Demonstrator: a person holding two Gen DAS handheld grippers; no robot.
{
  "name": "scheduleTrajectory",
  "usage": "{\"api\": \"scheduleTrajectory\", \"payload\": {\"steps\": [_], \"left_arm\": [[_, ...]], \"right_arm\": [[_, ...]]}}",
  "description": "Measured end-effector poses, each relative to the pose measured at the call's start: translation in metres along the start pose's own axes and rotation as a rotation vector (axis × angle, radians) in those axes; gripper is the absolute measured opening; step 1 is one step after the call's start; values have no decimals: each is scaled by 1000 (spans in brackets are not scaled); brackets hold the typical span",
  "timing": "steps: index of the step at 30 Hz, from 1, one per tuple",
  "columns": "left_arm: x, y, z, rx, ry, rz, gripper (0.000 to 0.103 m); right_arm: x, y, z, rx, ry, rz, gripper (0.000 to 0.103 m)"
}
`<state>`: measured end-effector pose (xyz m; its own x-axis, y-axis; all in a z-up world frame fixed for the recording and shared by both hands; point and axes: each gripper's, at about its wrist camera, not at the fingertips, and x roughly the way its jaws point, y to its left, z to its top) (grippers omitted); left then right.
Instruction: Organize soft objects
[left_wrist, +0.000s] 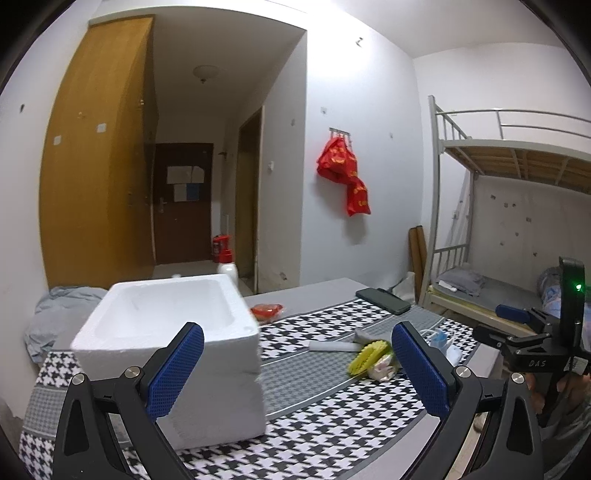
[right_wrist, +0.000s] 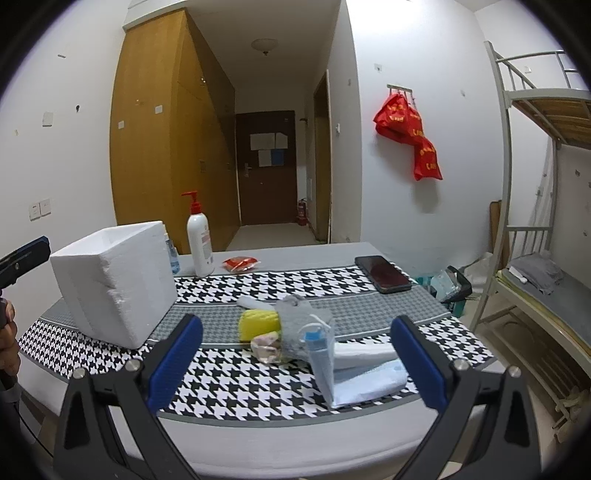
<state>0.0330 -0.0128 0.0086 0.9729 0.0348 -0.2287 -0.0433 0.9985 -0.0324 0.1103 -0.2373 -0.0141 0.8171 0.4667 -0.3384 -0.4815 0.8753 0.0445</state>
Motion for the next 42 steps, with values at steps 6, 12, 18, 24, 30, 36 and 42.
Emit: {"api": "scheduleTrajectory", "payload": {"steps": [6,12,18,24,30,36,42], "left_arm": [[23,-22,3,27,41,-33,102],[48,-40,-1,43,96,-73,102],[69,-57,-1,76,140,-103,102],[90,-64,0,82,186,-98,102],[111,-75,-5,91,234,-108,102],[133,-81,-10,87,284,-107,102],[151,-86,-15,96,324,-102,102]], "right_arm": [[8,-11,-4,11,18,-12,103],[18,-25,-11,30,51,-20,103],[25,-39,-13,49,70,-22,103],[34,-47,-17,55,92,-16,103],[43,-53,-21,66,114,1,103],[48,-56,-23,64,127,17,103],[52,-60,-25,73,133,26,103]]}}
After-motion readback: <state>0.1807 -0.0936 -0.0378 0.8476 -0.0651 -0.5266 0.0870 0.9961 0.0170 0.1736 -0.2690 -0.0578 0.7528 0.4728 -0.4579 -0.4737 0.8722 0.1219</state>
